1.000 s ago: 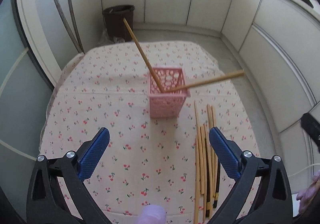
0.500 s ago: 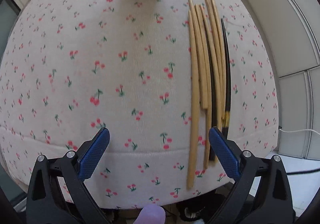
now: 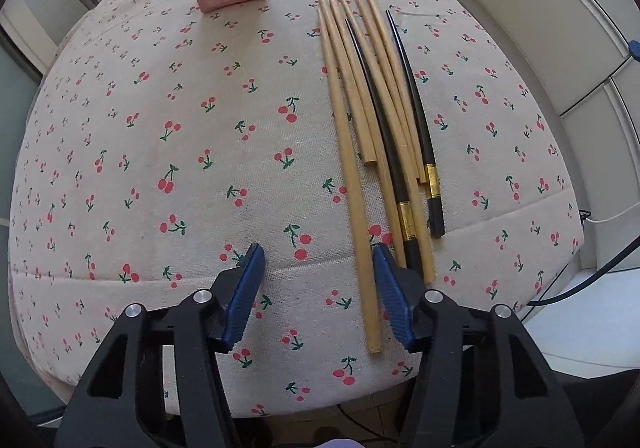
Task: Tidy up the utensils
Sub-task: 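Grasp another wooden chopstick from the pile with the left tool, then grasp a chopstick with the right tool while the left tool holds its chopstick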
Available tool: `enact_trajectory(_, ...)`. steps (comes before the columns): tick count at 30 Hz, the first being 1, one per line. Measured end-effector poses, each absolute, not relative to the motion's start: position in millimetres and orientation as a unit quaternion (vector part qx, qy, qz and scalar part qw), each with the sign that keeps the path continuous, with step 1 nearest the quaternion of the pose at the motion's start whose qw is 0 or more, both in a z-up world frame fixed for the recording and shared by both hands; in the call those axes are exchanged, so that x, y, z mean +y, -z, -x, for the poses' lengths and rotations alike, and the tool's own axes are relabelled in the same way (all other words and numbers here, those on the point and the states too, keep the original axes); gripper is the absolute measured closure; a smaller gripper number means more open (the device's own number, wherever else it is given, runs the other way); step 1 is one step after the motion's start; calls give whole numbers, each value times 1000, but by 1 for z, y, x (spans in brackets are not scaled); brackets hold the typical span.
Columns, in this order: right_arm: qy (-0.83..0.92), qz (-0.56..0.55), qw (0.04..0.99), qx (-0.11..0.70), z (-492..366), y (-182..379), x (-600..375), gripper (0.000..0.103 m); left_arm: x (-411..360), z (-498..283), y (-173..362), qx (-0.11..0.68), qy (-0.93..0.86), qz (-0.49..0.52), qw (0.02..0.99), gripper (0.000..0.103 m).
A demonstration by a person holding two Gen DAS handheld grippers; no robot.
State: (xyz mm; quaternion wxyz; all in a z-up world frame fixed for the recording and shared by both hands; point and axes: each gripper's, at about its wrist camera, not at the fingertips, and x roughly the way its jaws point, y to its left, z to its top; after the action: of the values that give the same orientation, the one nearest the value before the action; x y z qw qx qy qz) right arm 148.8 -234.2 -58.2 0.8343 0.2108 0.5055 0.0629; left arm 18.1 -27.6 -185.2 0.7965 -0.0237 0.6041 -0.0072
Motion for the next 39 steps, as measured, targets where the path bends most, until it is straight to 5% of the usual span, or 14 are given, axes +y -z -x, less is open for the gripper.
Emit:
enact_trajectory(4, -64, -204, 831, 513, -152, 63, -230, 11, -20, -24, 179, 609, 19, 38, 792, 64)
enact_trajectory(8, -67, -200, 828, 520, -154, 66, -227, 11, -19, -10, 180, 603, 35, 31, 796, 53)
enact_trajectory(12, -64, -192, 827, 525, -155, 71, -224, 11, -29, 25, 182, 576, 16, -4, 818, 55)
enact_trajectory(15, -59, -195, 823, 530, -159, 79, -222, 11, -29, 33, 178, 558, 19, 3, 830, 95)
enact_trajectory(39, -82, -268, 748, 602, -215, 156, -182, 11, 70, 45, 25, 297, 35, 113, 947, 97)
